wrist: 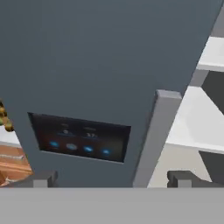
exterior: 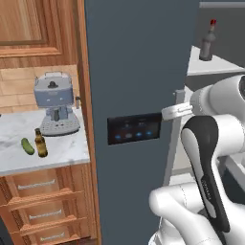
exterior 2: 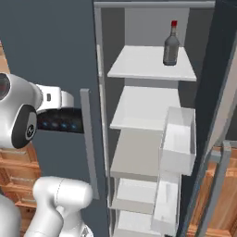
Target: Place the beer and liquor on the top shelf of the fridge to keep them out of children's reach, and place the cucumber on lower shelves for easy access.
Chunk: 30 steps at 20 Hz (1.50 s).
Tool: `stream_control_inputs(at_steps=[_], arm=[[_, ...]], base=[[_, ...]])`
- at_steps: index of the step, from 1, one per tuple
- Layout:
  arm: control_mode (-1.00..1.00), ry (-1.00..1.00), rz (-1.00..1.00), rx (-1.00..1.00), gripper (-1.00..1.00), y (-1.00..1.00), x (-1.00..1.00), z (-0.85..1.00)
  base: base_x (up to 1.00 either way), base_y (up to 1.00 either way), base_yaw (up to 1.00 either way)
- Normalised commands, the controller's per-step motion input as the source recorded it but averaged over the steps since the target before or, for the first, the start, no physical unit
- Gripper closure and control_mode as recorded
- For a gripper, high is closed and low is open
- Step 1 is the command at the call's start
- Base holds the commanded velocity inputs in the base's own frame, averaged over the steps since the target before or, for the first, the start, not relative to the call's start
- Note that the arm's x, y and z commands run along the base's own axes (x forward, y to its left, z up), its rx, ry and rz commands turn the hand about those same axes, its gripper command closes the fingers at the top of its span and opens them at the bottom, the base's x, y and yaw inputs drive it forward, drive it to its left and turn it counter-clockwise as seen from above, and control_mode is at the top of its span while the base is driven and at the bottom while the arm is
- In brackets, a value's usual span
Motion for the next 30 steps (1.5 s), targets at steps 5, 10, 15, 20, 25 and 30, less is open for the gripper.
stream_control_inputs(at_steps=[5,10,15,20,25,30], arm=[[1.0,0.0,0.0,0.0,-1.0,0.0,0.0,0.0],[1.0,0.0,0.0,0.0,-1.0,0.0,0.0,0.0],[1.0,0.0,0.0,0.0,-1.0,0.0,0.0,0.0],[1.0,0.0,0.0,0.0,-1.0,0.0,0.0,0.0],[1.0,0.0,0.0,0.0,-1.0,0.0,0.0,0.0],[1.0,0.0,0.0,0.0,-1.0,0.0,0.0,0.0]], base=[[0.0,1.0,0.05],[0.01,1.0,0.03],[0.17,0.94,0.0],[0.28,0.56,0.0],[0.4,0.42,0.0],[0.49,0.38,0.0]])
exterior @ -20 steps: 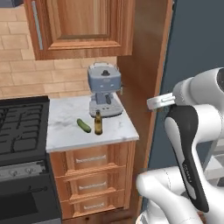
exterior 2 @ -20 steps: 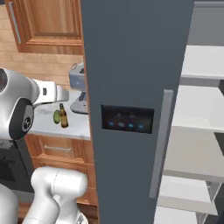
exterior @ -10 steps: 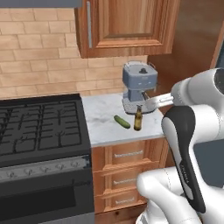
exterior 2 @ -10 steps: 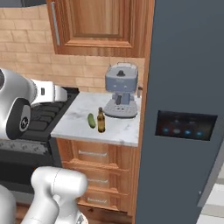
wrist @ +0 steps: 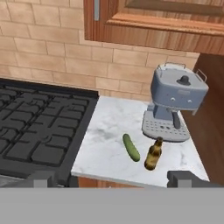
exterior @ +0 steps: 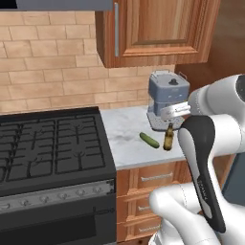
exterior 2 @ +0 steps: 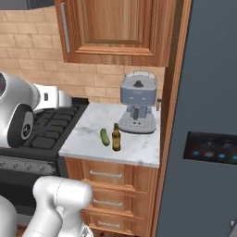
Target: Place the beer and liquor on the top shelf of the fridge to keep them out of children's reach, and place the cucumber on lower shelves for easy access.
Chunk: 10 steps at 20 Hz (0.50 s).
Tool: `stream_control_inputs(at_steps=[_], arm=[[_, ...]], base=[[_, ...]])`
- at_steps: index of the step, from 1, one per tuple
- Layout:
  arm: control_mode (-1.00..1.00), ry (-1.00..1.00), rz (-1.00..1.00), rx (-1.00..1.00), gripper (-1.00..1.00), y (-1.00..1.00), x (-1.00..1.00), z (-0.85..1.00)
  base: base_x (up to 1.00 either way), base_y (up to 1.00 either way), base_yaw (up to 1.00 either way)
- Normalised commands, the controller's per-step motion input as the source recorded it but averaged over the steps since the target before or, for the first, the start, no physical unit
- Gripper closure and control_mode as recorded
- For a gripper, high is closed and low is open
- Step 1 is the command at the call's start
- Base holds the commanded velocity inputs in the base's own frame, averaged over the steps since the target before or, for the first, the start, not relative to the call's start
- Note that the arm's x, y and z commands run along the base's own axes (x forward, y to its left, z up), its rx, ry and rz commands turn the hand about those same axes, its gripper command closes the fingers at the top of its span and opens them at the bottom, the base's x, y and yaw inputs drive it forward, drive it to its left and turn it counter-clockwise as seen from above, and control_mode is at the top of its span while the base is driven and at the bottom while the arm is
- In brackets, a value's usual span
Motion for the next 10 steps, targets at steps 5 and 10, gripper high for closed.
stream_control_inputs(at_steps=[5,10], arm=[[1.0,0.0,0.0,0.0,-1.0,0.0,0.0,0.0],[1.0,0.0,0.0,0.0,-1.0,0.0,0.0,0.0]], base=[[0.52,0.33,-0.01],[0.47,0.19,-0.14]])
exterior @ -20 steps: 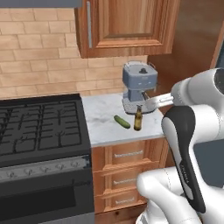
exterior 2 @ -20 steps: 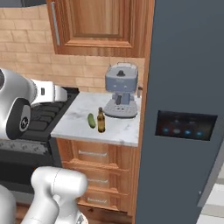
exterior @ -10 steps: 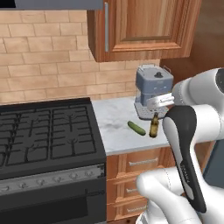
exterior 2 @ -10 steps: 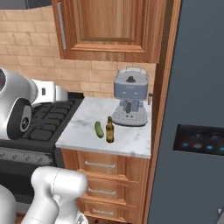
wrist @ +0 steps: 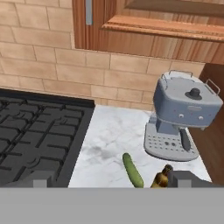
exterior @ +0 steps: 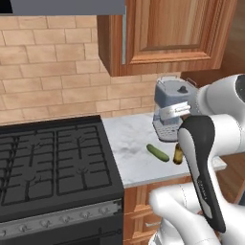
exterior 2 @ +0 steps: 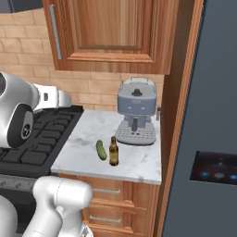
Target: Place the beer and liquor on the top shelf of the fridge to keep them out of children's reach, and place the cucumber on lower shelves for easy access.
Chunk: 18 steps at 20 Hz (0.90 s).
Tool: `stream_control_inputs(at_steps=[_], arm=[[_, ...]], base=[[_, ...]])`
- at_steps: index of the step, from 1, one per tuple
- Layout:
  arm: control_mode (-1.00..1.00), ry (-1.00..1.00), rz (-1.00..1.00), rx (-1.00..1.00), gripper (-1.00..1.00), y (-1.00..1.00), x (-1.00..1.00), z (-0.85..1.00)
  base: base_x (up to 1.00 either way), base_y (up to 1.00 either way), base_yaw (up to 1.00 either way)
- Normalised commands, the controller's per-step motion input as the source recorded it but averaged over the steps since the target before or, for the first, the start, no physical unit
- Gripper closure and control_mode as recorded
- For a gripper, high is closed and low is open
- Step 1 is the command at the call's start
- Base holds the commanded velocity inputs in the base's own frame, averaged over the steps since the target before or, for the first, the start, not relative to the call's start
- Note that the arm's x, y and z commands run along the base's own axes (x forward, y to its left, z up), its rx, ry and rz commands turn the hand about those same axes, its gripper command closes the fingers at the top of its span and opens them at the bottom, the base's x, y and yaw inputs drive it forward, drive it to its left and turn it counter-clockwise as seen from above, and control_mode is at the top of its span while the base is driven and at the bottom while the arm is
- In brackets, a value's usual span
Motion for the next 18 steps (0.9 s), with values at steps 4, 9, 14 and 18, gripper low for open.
stream_control_inputs(at_steps=[4,9,14,18], arm=[[1.0,0.0,0.0,0.0,-1.0,0.0,0.0,0.0],[-1.0,0.0,-0.02,0.0,-1.0,0.02,0.07,-0.06],[-1.0,0.0,-0.06,0.0,-1.0,0.01,0.36,-0.4],[-1.0,0.0,-0.09,0.0,-1.0,-0.1,0.16,-0.59]], base=[[0.49,0.19,-0.15],[0.32,0.17,-0.1],[0.0,0.0,0.0],[0.0,0.0,0.0]])
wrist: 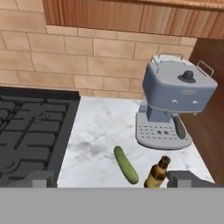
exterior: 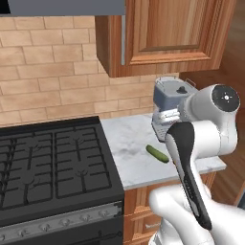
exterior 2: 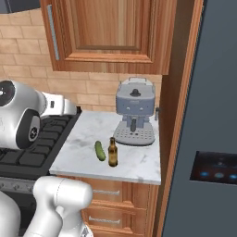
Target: Place the beer and liquor on the top shelf of the fridge to keep them out of children's reach, and place the cucumber on lower shelves for easy access.
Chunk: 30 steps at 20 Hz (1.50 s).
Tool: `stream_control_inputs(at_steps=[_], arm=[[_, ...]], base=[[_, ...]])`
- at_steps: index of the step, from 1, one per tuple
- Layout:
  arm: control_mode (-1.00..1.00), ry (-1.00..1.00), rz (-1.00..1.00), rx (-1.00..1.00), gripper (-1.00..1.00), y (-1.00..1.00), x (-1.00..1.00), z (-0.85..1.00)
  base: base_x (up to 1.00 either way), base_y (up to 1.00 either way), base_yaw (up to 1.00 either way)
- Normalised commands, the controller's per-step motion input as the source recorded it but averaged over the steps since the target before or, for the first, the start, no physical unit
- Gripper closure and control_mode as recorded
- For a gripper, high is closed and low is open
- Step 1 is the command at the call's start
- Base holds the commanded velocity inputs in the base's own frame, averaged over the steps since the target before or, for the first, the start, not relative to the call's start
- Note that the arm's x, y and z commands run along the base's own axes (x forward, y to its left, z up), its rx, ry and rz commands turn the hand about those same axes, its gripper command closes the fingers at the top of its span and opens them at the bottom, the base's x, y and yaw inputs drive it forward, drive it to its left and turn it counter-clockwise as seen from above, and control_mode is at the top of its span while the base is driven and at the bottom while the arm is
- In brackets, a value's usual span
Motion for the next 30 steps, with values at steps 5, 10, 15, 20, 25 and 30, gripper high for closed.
stream_control_inputs(at_steps=[5,10,15,20,25,30], arm=[[-1.0,0.04,-0.21,0.0,-1.0,-0.05,0.04,-0.48],[-1.0,0.04,-0.35,0.0,-1.0,-0.02,0.0,-0.4],[-1.0,0.02,-0.46,-0.01,-1.0,-0.08,0.02,-0.44],[-1.0,0.01,-0.5,-0.02,-1.0,-0.18,0.01,-0.41],[-1.0,0.0,-0.41,-0.01,-1.0,-0.38,0.11,-0.32],[-1.0,0.0,-0.21,0.0,-1.0,-0.14,0.16,-0.1]], base=[[0.0,0.0,0.0],[0.0,0.0,0.0],[0.0,0.0,0.0],[0.0,0.0,0.0],[0.0,0.0,0.0],[0.0,0.0,0.0]])
